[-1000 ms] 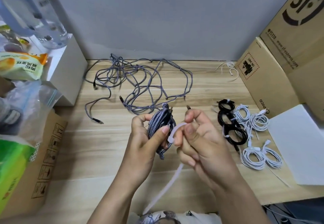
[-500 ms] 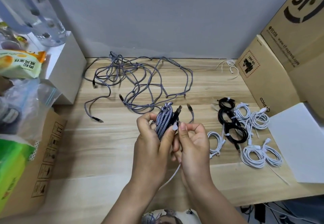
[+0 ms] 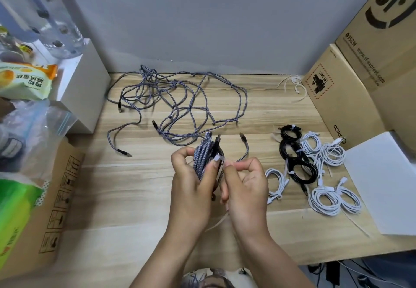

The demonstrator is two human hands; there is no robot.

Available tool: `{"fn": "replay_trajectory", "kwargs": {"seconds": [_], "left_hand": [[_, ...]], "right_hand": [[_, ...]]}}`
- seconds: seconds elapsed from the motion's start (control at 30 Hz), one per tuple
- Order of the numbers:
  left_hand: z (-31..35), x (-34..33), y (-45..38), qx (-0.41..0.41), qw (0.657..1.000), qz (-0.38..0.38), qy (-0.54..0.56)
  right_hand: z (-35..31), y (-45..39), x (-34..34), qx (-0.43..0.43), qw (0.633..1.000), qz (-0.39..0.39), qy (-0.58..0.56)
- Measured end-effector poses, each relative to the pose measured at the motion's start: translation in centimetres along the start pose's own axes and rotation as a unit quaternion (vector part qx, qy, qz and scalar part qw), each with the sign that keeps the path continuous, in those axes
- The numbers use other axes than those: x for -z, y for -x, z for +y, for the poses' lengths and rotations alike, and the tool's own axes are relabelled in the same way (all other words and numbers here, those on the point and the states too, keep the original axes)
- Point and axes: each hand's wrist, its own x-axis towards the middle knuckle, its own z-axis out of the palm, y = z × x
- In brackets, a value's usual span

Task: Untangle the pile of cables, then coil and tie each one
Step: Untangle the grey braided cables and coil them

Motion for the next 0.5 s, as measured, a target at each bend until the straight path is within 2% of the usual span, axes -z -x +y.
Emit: {"fn": "replay_trajectory", "kwargs": {"seconds": [0.07, 0.13, 0.33, 0.5], "left_hand": [[0.02, 0.09, -0.18, 0.044, 0.995, -0.008, 0.087], [0.10, 0.09, -0.25, 0.054, 0.991, -0.011, 0.124], [-0.15, 0.02, -0.03, 0.028, 0.995, 0.017, 0.092], [-0.22, 0.26, 0.11, 0.010, 0.998, 0.018, 0.055]], "right_hand": [[-0.19, 0.09, 0.01, 0.000, 1.000, -0.013, -0.018], [-0.39, 0.13, 0.06, 0.002, 1.000, -0.014, -0.015], [-0.31, 0.40, 0.12, 0.025, 0.999, 0.010, 0.045], [-0.19, -0.12, 0.87, 0.022, 0.998, 0.032, 0.042]]}}
